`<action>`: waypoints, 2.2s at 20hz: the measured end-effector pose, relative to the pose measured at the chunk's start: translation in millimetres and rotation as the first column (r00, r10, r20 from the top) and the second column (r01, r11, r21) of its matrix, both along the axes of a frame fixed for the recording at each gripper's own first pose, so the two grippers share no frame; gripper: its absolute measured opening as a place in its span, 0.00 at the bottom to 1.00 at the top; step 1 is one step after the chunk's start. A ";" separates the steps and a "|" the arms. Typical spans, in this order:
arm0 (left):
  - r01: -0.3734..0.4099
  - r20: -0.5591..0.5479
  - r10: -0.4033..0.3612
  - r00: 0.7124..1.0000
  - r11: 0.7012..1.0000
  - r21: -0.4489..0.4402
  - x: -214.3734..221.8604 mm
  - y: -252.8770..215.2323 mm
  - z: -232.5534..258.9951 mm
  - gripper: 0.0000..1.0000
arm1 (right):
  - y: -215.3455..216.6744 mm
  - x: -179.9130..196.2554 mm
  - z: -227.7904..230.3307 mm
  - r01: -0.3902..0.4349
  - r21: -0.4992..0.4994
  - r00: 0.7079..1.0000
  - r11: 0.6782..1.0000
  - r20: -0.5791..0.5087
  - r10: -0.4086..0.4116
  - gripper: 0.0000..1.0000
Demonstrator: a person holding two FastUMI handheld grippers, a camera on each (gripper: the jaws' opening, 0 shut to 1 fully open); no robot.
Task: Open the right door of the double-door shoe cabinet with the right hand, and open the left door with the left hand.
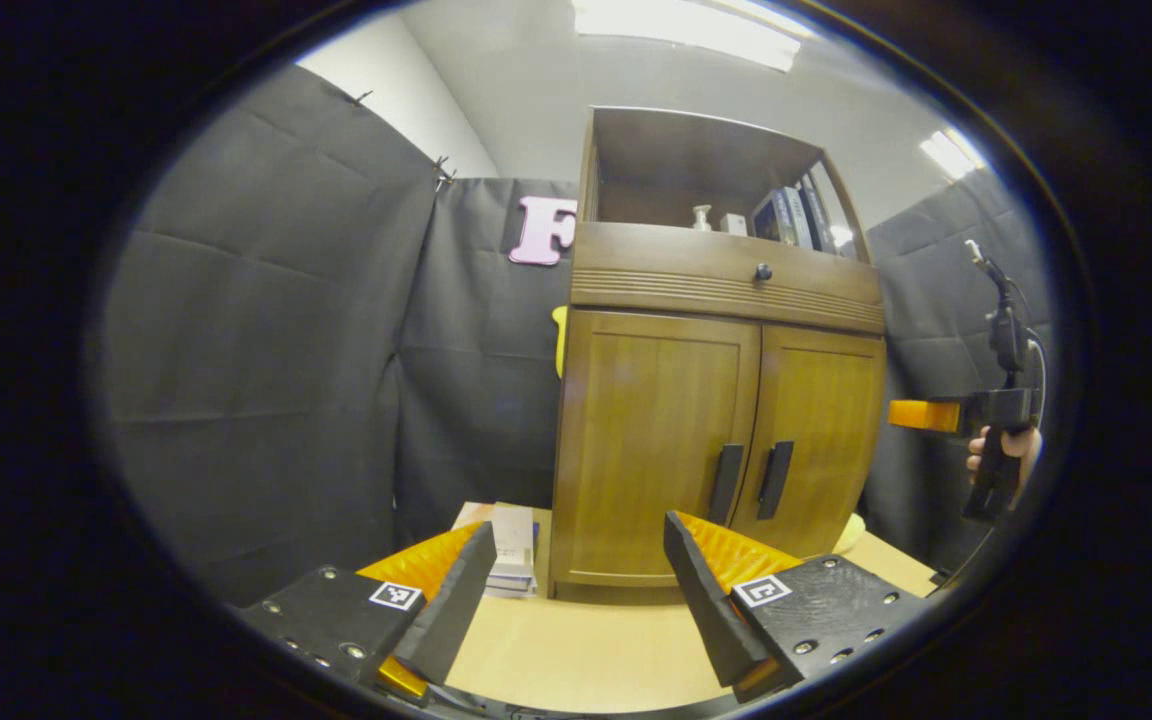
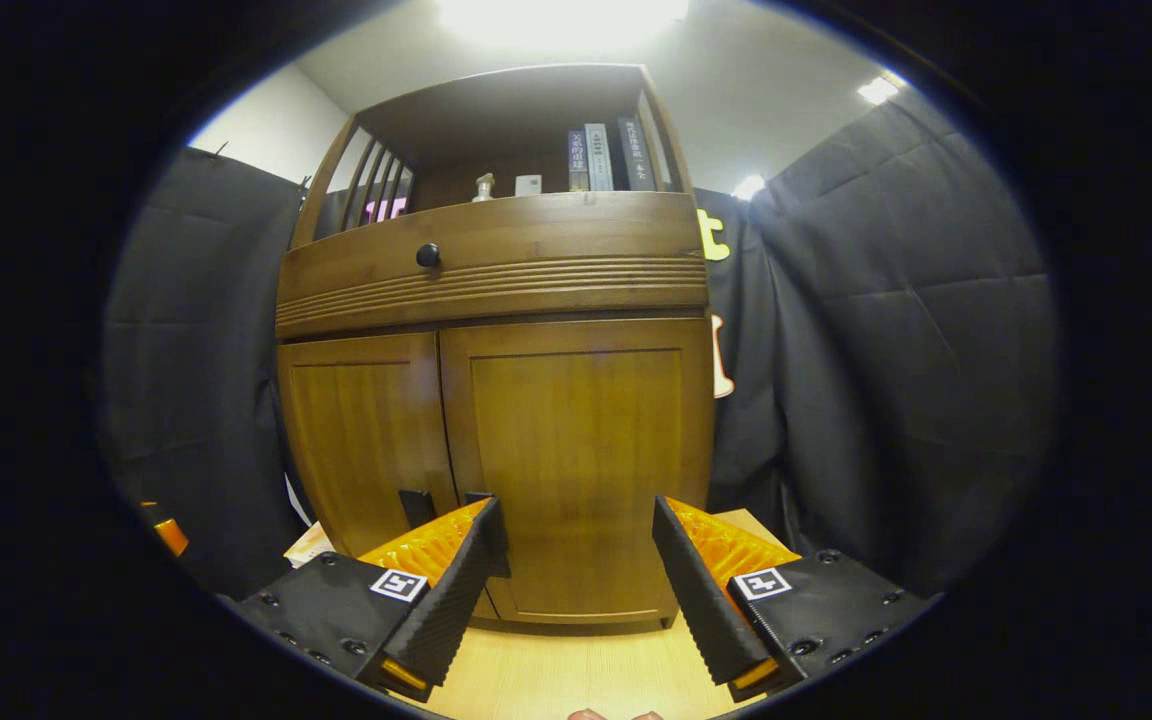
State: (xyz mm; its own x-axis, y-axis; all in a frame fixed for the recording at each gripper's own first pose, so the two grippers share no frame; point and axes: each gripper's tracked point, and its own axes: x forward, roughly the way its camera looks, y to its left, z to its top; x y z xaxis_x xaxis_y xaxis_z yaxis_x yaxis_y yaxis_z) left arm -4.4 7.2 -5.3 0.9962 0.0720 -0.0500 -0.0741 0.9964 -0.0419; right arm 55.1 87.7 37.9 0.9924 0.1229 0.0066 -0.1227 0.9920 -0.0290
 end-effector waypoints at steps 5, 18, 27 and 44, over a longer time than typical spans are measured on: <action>-0.033 -0.014 0.033 0.999 0.999 0.004 0.5 5.8 -2.1 0.98 | 41.2 34.4 -4.0 -0.070 -0.037 0.998 0.997 -0.006 0.070 0.95; -0.182 -0.114 0.178 0.977 0.983 -0.027 -17.4 17.9 -17.1 0.97 | 92.1 113.9 -73.8 -0.098 -0.055 0.984 0.994 -0.152 0.089 0.96; -0.237 -0.126 0.232 0.964 0.971 -0.022 -21.5 24.2 -16.5 0.98 | 92.0 139.0 -102.5 -0.074 -0.092 0.976 0.993 -0.213 0.053 0.91; -0.189 -0.143 0.185 0.972 0.982 -0.011 -19.7 19.2 -16.9 0.99 | 98.1 149.8 -109.1 -0.089 -0.082 0.972 0.993 -0.225 0.069 0.24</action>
State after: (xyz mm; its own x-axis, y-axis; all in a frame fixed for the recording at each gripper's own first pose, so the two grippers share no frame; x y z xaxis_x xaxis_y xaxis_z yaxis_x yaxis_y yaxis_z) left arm -24.1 26.4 -22.2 0.9479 0.2535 -0.1928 -0.2661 0.9630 -0.0422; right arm 204.9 185.7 -71.2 0.9550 0.1911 -0.2267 -0.2142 0.9734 -0.0816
